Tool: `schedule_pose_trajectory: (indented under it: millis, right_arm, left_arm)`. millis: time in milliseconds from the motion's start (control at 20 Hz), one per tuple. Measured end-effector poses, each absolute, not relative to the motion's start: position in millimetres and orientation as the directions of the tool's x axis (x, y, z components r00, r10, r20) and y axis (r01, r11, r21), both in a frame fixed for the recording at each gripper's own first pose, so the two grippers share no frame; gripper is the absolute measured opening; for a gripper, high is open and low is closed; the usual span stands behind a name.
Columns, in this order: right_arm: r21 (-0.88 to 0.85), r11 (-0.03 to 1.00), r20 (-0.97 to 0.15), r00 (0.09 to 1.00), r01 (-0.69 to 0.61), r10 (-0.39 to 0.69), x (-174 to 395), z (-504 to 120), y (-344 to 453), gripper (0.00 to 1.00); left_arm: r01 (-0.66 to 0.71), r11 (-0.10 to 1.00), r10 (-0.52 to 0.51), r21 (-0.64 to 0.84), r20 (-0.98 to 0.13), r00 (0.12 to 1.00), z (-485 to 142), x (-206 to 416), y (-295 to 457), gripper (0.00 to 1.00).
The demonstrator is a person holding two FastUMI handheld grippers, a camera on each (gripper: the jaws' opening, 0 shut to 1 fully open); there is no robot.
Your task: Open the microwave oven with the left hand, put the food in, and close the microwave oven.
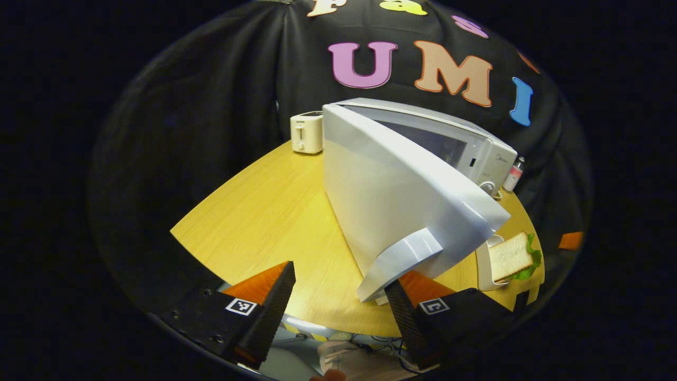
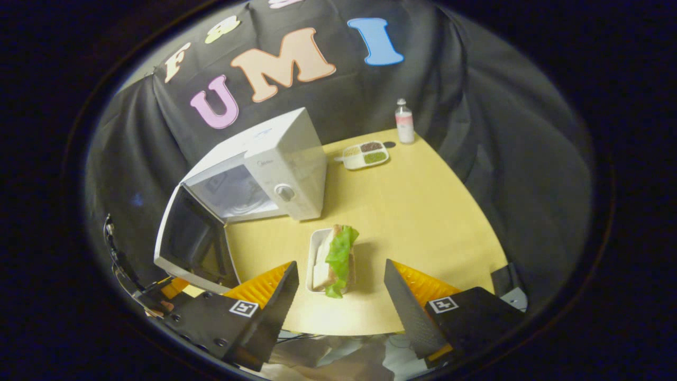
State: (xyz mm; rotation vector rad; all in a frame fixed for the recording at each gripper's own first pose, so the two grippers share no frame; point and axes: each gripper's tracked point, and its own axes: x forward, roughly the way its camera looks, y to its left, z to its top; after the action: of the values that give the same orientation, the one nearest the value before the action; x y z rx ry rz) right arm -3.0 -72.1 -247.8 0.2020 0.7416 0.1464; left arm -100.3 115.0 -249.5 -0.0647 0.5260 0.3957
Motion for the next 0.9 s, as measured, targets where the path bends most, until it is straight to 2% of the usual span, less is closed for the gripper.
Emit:
schedule_pose_trajectory:
  millis: [50,100,150,200,250,300,500,550,600,650,750,800,850,900]
  right_arm:
    - [0.251,0.966,-0.666,0.712,-0.066,0.221,-0.3,-252.1,-69.2,0.93]
    - [0.263,0.962,-0.677,0.697,-0.07,0.236,3.7,-257.1,-67.0,1.0]
    - [0.272,0.959,-0.69,0.68,-0.073,0.248,5.2,-263.9,-65.1,1.0]
    - [0.277,0.958,-0.703,0.663,-0.077,0.256,7.5,-269.3,-64.0,0.93]
    - [0.278,0.957,-0.715,0.647,-0.083,0.264,11.2,-276.2,-62.1,0.93]
    - [0.275,0.957,-0.726,0.633,-0.087,0.266,14.2,-282.4,-60.3,1.0]
    - [0.25,0.962,-0.764,0.589,-0.108,0.264,23.2,-307.8,-53.9,1.0]
    - [0.246,0.963,-0.777,0.573,-0.106,0.262,24.4,-315.1,-52.1,0.92]
    - [0.245,0.964,-0.788,0.559,-0.1,0.258,25.4,-321.6,-51.4,0.92]
    - [0.249,0.964,-0.793,0.55,-0.098,0.261,27.6,-326.5,-48.8,0.99]
    - [0.246,0.965,-0.807,0.532,-0.09,0.255,29.4,-336.3,-47.8,0.99]
    - [0.243,0.966,-0.813,0.526,-0.087,0.251,30.7,-340.4,-47.7,0.92]
    - [0.243,0.966,-0.816,0.52,-0.083,0.251,31.9,-343.1,-46.4,0.92]
    - [0.245,0.966,-0.821,0.514,-0.076,0.249,32.8,-346.4,-46.7,0.98]
  left_arm:
    - [-0.408,0.913,0.365,0.025,-0.499,0.786,-248.4,-107.1,123.0,0.96]
    - [-0.425,0.905,0.369,0.005,-0.505,0.78,-248.7,-112.7,128.2,0.95]
    - [-0.439,0.898,0.372,-0.013,-0.509,0.776,-249.8,-117.9,132.9,0.96]
    - [-0.452,0.892,0.376,-0.025,-0.513,0.771,-249.9,-121.4,137.3,0.96]
    - [-0.466,0.884,0.385,-0.033,-0.514,0.766,-249.5,-127.8,143.7,0.95]
    - [-0.481,0.876,0.396,-0.036,-0.515,0.76,-248.4,-134.3,149.4,0.95]
    - [-0.571,0.82,0.515,0.04,-0.488,0.705,-237.2,-165.4,188.3,0.96]
    - [-0.602,0.797,0.543,0.041,-0.485,0.686,-233.7,-172.6,196.4,0.96]
    - [-0.628,0.778,0.561,0.03,-0.482,0.673,-229.0,-177.3,201.3,0.94]
    - [-0.653,0.757,0.584,0.019,-0.468,0.664,-222.2,-182.4,207.5,0.93]
    - [-0.706,0.708,0.642,0.006,-0.423,0.64,-205.3,-193.6,224.3,0.92]
    - [-0.726,0.688,0.664,-0.005,-0.398,0.632,-195.5,-197.7,230.2,0.92]
    - [-0.743,0.669,0.686,-0.014,-0.374,0.624,-186.7,-201.6,235.4,0.92]
    - [-0.761,0.649,0.708,-0.02,-0.35,0.613,-177.0,-206.0,241.9,0.92]
